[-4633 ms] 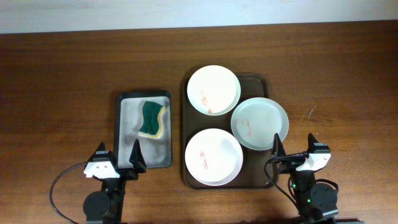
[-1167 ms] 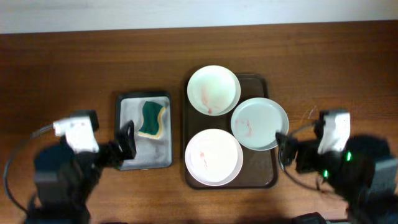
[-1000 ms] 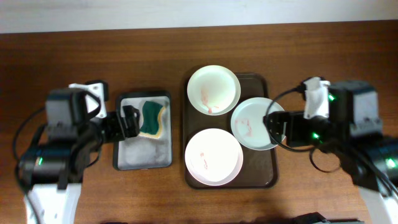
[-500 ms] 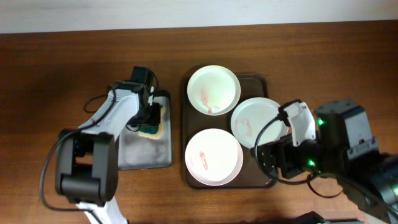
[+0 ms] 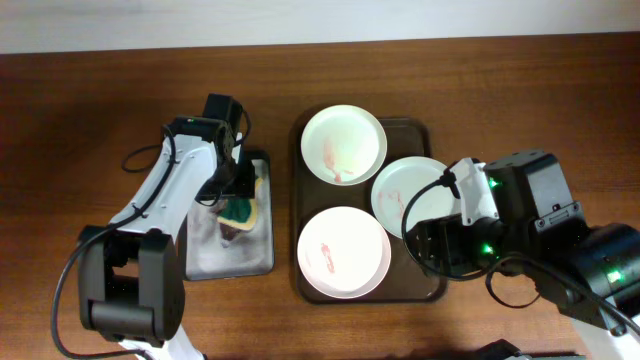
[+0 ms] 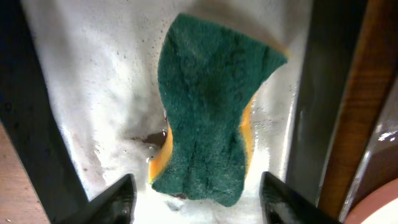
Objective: Clean dirty plates on tray and stack at the side
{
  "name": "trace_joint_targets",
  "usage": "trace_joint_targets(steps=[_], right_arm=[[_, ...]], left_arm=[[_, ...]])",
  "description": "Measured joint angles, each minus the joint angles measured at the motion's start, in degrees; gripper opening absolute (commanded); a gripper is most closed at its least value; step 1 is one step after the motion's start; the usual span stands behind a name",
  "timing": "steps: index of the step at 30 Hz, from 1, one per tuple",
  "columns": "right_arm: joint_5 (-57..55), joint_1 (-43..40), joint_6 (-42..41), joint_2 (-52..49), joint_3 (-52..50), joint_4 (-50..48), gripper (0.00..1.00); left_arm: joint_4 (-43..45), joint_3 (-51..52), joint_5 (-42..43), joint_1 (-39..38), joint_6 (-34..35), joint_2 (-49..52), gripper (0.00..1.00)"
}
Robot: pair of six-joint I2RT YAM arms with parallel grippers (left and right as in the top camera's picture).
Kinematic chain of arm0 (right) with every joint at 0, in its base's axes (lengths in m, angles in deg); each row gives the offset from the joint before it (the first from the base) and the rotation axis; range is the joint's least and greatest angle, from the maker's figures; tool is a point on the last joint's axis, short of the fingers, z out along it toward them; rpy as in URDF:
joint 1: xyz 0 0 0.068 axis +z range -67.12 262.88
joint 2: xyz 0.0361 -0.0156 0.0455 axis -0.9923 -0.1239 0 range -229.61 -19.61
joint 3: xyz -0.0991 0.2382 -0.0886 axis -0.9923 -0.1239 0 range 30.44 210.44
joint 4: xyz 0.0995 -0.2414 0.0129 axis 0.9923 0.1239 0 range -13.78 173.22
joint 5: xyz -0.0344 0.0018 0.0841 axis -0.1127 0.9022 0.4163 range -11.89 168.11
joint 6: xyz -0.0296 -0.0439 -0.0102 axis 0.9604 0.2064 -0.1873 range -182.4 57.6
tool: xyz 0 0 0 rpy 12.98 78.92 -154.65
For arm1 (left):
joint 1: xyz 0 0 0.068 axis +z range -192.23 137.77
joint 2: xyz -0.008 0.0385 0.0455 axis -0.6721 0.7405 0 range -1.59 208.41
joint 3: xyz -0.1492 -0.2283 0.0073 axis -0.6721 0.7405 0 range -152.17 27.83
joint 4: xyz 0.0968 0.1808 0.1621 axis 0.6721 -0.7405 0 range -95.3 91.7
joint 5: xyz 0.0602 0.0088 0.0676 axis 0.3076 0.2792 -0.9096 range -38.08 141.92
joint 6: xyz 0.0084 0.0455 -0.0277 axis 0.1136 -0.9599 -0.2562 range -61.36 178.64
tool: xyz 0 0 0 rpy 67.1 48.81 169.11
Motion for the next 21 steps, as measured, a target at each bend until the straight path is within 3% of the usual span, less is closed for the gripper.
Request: trace_joint_targets(steps=[1,2,3,7,9,10,12,14,16,20,21], right_arm=[[0.0,0.0,-0.13,0.33,0.0,0.96,0.85],[0.0,0.0,-0.13,0.35,0.0,1.42,0.85],[0.02,0.0,-0.17,0.35,0.0,1.55,0.85],[0.0,0.02,-0.44,0.35,0.0,1.42,0.85],[0.0,0.02,-0.57,0.35,0.0,1.51,0.85],[0.0,0.02,-0.59,0.35,0.0,1.44,0.85],[-0.02,0.0,-0.92,0.33,0.0,1.42,0.85],[-0.02,0.0,-1.18,0.35,0.0,1.42,0.85],[-0.02,0.0,-1.18,0.35,0.0,1.42,0.85],[-0.22,0.0,-2.51,0.35,0.0,2.08,0.85],[-0.35,0.0,-3.02,0.35,0.0,2.78,0.85]], left_arm=[[0.48,1.75,0.02,-0.02,0.02,-0.09,0.47],[1.53,3.87,0.11,-0.02,0.02,-0.09,0.3],[6.14,7.78,0.48,-0.02,-0.02,-0.31,0.01],[13.05,13.75,1.33,-0.02,0.02,-1.2,0.0],[10.32,12.2,1.36,-0.02,0.0,-1.22,0.54],[7.34,10.1,1.33,-0.02,0.11,-1.22,0.67],[4.55,5.73,1.33,-0.02,-0.07,-1.27,0.72],[4.83,2.1,1.31,-0.02,0.02,-1.57,0.67],[7.04,2.64,1.31,-0.02,0.02,-1.62,0.54],[15.74,11.04,1.2,-0.02,0.02,-1.88,0.34],[18.29,13.49,1.05,-0.02,-0.02,-1.88,0.05]])
